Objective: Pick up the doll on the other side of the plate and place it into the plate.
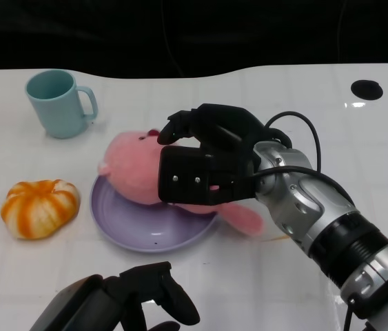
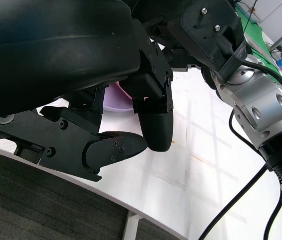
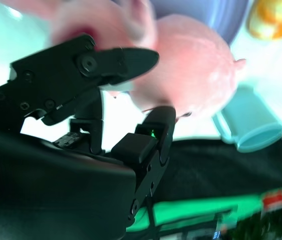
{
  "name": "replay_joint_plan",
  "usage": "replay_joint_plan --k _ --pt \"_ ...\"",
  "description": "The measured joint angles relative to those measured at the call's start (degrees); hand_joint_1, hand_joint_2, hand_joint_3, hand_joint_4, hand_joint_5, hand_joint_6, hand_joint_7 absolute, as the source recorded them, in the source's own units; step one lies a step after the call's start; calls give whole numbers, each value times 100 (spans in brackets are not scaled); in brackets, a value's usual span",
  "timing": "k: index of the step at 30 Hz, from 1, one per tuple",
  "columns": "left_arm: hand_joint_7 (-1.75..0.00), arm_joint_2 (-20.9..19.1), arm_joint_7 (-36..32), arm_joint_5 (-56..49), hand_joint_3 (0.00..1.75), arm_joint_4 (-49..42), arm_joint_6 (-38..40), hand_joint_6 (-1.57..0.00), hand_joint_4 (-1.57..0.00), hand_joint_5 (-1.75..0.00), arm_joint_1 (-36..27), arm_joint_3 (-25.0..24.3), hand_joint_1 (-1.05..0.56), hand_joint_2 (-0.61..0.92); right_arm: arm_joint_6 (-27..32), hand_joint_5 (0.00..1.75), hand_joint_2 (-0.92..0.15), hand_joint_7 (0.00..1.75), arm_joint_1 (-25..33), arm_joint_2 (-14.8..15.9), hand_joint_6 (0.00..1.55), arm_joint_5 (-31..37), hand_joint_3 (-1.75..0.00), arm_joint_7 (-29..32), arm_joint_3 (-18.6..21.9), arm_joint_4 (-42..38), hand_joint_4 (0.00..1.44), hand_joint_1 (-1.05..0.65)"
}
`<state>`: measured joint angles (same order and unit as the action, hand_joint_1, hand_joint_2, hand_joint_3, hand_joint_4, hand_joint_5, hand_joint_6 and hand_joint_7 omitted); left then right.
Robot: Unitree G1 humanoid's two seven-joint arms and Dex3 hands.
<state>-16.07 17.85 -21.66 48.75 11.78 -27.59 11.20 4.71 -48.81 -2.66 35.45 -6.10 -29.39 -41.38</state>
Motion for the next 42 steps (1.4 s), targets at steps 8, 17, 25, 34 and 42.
replay_joint_plan --k 8,17,25,34,42 --pt "-107 52 1 -13 61 25 22 -64 -58 -166 16 4 -22 82 341 38 -92 0 277 375 39 43 -29 -738 -87 1196 21 -61" --pt "-107 83 1 -74 61 66 128 -64 -60 -168 70 99 -21 82 216 66 -92 18 1304 1256 75 -436 -25 -1389 419 3286 74 -51" --pt "-108 116 -2 -198 56 96 226 -64 -59 -172 154 192 -22 85 -14 111 -92 18 3009 1684 92 -1830 -17 -1770 1343 5014 71 -29" --pt "-108 108 -24 -226 53 101 224 -64 -59 -171 96 170 -21 85 1914 135 -83 93 4597 1481 62 -3339 -50 -1828 2250 7163 61 -22" --pt "-106 102 -25 -173 56 100 217 -65 -58 -166 108 99 -22 85 2670 154 -73 119 5427 1929 63 -3760 -77 -1890 2729 8383 64 -17"
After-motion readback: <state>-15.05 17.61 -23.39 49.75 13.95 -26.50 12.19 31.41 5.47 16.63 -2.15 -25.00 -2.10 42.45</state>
